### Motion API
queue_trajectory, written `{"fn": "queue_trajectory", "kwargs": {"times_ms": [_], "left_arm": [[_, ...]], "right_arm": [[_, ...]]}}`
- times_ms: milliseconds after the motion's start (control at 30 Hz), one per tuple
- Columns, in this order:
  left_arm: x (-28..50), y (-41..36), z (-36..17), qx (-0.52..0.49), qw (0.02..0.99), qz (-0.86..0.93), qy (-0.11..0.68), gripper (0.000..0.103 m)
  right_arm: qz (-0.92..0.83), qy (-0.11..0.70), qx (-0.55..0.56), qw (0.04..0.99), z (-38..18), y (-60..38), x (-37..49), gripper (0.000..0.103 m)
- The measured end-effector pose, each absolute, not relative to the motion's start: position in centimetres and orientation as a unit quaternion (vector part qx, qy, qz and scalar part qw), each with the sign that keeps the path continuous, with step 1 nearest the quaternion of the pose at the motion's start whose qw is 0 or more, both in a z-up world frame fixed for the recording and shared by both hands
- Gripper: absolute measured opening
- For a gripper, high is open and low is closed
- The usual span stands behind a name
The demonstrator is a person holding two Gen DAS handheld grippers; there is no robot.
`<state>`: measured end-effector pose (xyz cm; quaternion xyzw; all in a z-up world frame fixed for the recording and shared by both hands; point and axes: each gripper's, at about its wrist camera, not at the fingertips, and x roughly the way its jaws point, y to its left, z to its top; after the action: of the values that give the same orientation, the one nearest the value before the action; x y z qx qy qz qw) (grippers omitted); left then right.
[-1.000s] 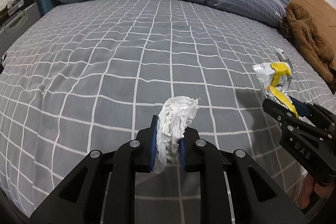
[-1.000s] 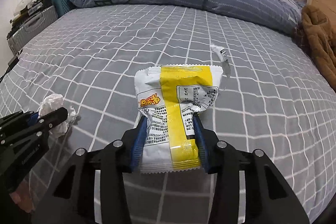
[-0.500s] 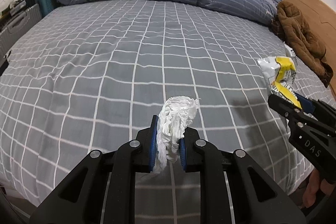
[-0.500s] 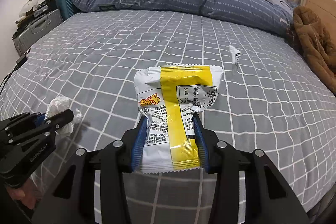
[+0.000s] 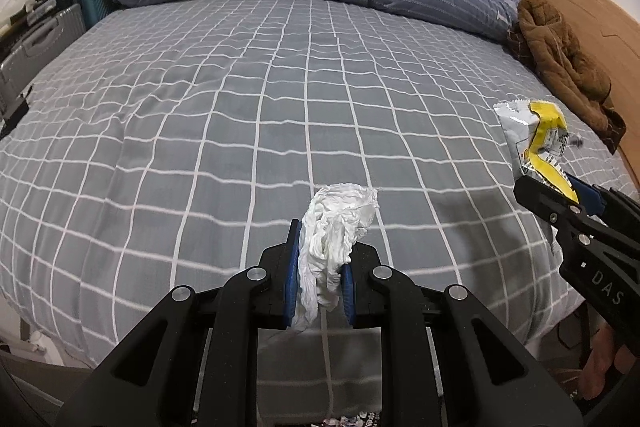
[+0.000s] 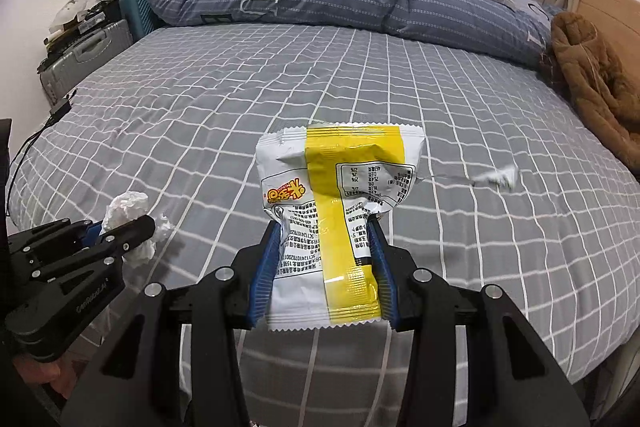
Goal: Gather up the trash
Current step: 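Carry the tissue and yellow wrapper down over the trash bin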
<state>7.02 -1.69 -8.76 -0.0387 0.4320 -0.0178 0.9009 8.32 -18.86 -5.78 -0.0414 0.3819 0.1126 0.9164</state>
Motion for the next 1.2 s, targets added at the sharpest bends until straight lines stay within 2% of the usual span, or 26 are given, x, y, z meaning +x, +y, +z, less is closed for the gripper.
{"fn": "queue_trajectory", "kwargs": {"times_ms": [1200], "left_arm": [[-7.1, -2.6, -10.1, -0.042, 0.884, -0.034, 0.465, 0.016]], "right_arm": [[0.128, 0.407, -0.026, 0.904, -7.5, -19.8, -6.9, 0.042]]}}
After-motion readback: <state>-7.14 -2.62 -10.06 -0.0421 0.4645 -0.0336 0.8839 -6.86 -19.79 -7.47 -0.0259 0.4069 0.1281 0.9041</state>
